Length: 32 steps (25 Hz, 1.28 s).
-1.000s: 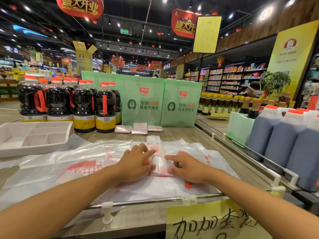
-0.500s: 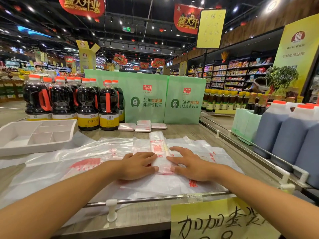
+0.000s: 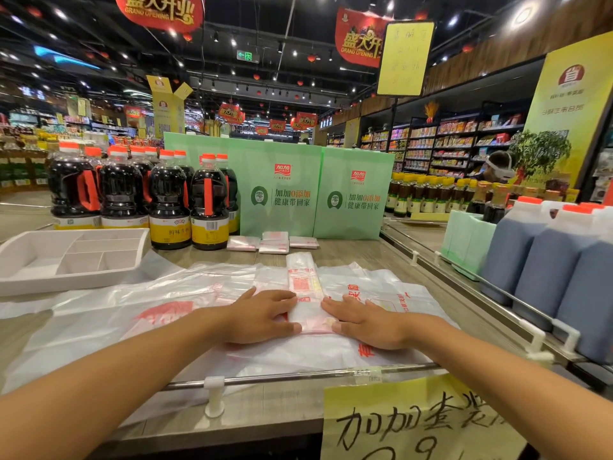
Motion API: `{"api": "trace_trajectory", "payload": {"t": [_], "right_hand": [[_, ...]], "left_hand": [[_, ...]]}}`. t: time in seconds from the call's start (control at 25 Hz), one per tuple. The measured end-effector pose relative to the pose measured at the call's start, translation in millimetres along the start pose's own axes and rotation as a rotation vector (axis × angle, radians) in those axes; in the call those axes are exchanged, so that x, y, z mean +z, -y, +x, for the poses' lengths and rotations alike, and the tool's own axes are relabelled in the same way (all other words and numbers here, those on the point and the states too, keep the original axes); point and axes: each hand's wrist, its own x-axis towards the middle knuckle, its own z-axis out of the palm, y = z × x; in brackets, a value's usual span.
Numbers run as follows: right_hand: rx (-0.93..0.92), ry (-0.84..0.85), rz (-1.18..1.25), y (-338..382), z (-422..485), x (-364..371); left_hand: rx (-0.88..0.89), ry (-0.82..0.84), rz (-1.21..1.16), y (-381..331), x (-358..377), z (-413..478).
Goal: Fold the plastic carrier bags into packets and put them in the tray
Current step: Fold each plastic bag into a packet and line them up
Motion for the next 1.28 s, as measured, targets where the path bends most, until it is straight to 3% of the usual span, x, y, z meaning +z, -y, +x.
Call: {"api": "trace_trajectory", "payload": {"t": [0.08,0.8,1.08,1.28], "right_hand": [[-0.005,-0.046,0.047,1,-4,2],[-0.047,-0.487,0.269,18,-13,-6],[-0.023,-0.525,0.428,17,-10,-6],[0.003,-0.55,0.408,18,-5,-7]], "left_hand": [[0.068,-0.1,-0.064,1,-1,-4],[0.043,-0.311,-0.465,-16,-11,-13],[0.04,-0.34,-0.584,-9,-9,-9],[0.025,-0.347,-0.656,-11,-4,-1]]}}
